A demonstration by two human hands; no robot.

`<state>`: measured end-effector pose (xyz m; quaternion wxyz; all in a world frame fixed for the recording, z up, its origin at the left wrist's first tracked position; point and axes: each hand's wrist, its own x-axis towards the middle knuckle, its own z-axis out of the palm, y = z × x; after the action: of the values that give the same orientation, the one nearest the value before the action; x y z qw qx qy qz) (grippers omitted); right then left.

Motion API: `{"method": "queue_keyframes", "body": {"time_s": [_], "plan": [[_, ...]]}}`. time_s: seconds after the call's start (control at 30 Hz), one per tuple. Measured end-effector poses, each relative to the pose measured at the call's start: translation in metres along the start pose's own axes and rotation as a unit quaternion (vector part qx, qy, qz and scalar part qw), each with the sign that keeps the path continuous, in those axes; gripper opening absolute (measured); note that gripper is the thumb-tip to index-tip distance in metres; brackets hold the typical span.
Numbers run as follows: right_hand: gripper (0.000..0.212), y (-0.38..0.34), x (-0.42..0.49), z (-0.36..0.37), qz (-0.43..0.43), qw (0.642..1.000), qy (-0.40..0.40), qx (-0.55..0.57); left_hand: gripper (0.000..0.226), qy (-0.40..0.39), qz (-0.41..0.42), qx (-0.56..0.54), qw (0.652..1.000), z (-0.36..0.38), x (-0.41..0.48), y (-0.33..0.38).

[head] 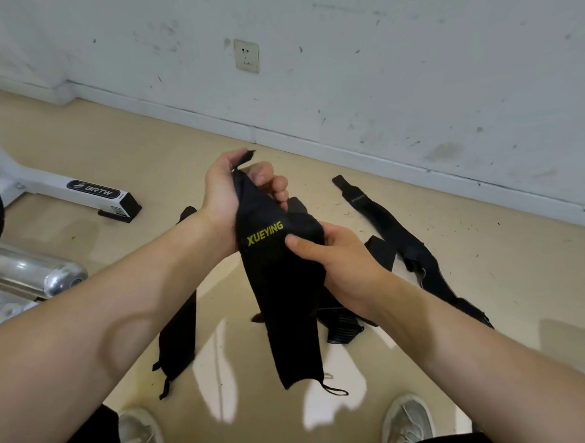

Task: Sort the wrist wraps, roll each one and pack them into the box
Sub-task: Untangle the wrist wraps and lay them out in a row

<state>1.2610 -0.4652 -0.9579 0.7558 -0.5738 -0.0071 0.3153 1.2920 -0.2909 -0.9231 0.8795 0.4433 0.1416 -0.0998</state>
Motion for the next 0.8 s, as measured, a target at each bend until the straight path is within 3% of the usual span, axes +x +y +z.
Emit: {"method": "queue_keyframes", "body": {"time_s": [0.07,0.13,0.23,0.37,0.53,0.8], "plan": [[0.026,0.0,0.0,-0.004,-0.015,0.998,0.044,-0.033,0.053,0.074,0.017,0.093,0.993,0.0,0.001,0.0],[0.023,0.0,0.001,-0.009,-0.027,0.996,0.083,-0.034,0.058,0.111,0.003,0.109,0.988,-0.005,0.002,-0.003],[0.026,-0.003,0.004,-0.013,-0.037,0.992,0.113,-0.041,0.077,0.064,-0.029,0.127,0.99,-0.012,-0.005,-0.009],[0.028,-0.001,0.009,-0.015,-0.048,0.988,0.133,-0.054,0.031,0.044,0.084,0.313,0.945,-0.021,-0.011,-0.024],[0.02,-0.003,0.013,-0.016,-0.051,0.983,0.161,-0.074,0.021,0.078,0.146,0.324,0.931,-0.03,-0.01,-0.024],[0.019,-0.007,0.011,-0.031,-0.096,0.952,0.249,-0.146,0.021,0.104,0.145,0.321,0.93,-0.052,-0.009,-0.024]]}}
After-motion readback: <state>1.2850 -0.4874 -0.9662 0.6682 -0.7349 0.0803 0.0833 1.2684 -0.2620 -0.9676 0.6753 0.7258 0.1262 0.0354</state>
